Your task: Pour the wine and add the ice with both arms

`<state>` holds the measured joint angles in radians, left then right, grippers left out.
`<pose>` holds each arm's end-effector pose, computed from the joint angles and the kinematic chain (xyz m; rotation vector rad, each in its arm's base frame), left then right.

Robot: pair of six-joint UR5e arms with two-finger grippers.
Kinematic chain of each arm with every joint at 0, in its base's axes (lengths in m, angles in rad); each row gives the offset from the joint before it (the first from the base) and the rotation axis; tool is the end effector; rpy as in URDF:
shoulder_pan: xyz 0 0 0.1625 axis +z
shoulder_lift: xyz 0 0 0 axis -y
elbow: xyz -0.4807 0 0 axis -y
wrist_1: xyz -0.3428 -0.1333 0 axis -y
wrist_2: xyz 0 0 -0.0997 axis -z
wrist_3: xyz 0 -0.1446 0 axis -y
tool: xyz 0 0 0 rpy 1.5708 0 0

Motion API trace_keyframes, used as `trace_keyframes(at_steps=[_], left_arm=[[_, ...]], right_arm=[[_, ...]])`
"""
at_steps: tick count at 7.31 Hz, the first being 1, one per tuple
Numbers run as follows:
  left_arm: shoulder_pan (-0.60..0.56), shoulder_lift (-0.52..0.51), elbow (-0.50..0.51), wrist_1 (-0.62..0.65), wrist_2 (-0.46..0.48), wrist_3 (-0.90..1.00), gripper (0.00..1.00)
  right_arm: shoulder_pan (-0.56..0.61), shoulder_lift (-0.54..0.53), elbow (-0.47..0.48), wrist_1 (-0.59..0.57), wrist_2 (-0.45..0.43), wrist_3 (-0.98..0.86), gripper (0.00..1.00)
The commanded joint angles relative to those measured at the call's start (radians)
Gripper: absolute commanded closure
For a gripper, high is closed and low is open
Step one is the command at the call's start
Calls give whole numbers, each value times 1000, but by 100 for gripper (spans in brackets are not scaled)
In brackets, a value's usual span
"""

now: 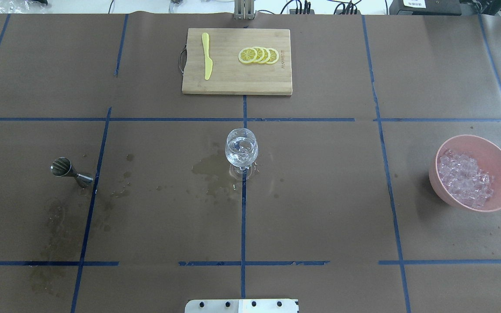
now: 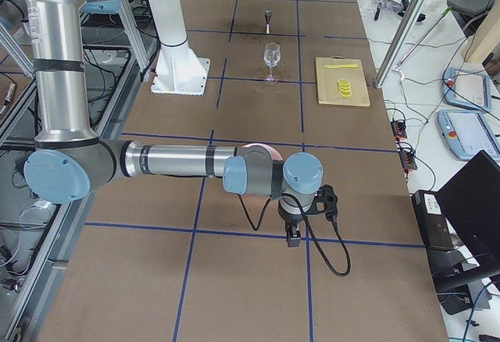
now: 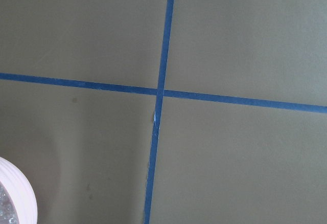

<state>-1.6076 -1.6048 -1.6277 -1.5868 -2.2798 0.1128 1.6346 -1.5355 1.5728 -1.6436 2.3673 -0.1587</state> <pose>-0.0564 -0.4668 0.7103 0.1551 0.6990 0.1106 0.0589 -0.4527 0.7347 0.0550 -0.7954 -0.0757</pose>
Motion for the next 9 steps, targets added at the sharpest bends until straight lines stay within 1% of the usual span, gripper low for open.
trace_keyframes(at_steps=[1,3,4,5,8,9], left_arm=[[0,26,-6,-5,-4,5,0],[5,31,-1,-7,-6,-8,0],[5,31,-4,-7,-6,-12,0],[5,31,-4,-7,-7,-12,0],[5,29,-4,-7,-7,-12,0],[5,29,-6,-7,-7,-13,0]], right_arm=[[17,2,12,-50,16,-5,0],[48,-6,24,-53,27,-4,0],[56,-6,36,-76,27,-4,0],[56,-8,53,-87,27,7,0],[56,-8,58,-84,24,22,0],[54,-8,58,-79,26,63,0]])
